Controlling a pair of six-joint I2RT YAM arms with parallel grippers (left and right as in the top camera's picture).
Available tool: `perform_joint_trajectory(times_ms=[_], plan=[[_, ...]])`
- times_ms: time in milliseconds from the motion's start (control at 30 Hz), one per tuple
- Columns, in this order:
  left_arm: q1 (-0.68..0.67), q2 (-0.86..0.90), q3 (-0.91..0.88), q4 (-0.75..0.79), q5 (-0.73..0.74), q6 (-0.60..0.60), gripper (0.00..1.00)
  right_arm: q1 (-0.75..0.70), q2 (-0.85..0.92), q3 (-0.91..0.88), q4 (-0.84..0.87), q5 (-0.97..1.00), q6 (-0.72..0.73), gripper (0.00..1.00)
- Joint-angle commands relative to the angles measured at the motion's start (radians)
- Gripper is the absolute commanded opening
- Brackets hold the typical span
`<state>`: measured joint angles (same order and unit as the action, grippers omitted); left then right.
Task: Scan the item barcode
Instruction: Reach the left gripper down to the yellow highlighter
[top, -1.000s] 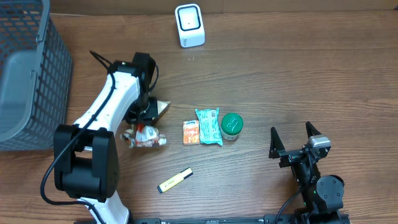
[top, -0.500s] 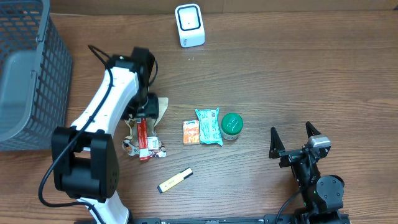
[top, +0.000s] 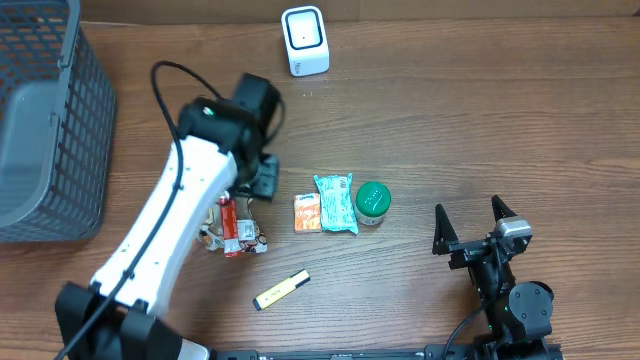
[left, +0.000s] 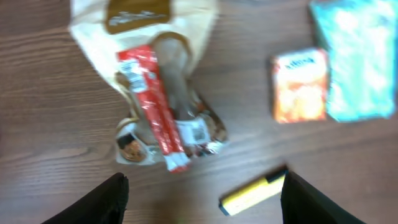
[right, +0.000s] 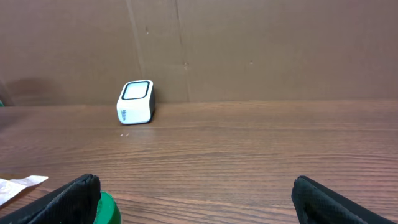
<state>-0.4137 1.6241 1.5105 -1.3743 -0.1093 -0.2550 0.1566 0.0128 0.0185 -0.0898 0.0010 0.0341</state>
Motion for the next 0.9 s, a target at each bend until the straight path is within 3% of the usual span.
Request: perform_joint_trajectory(times_ms=[0, 167, 400, 600, 700, 867], plan=[[-0.080, -0.012, -0.055, -0.008, -0.002, 0.016, 0.60, -0.006, -0.010, -0.011, 0.006, 0.005, 0.008, 1.00], [-0.212, -0.012, -0.182, 0.034, -0.002, 0.023, 0.50, -0.006, -0.010, -0.011, 0.006, 0.006, 0.008, 1.00], [-0.340, -0.012, -0.368, 0.127, 0.039, 0.018, 0.49, -0.006, -0.010, -0.011, 0.006, 0.006, 0.008, 1.00], [-0.368, -0.011, -0.496, 0.256, 0.048, -0.014, 0.49, -0.006, -0.010, -0.011, 0.006, 0.005, 0.008, 1.00], [-0.368, -0.011, -0.562, 0.343, 0.121, 0.012, 0.49, -0.006, -0.010, -0.011, 0.006, 0.006, 0.008, 1.00], [-0.366, -0.010, -0.610, 0.409, 0.162, 0.023, 0.41, -0.006, -0.010, -0.011, 0.006, 0.006, 0.008, 1.00]])
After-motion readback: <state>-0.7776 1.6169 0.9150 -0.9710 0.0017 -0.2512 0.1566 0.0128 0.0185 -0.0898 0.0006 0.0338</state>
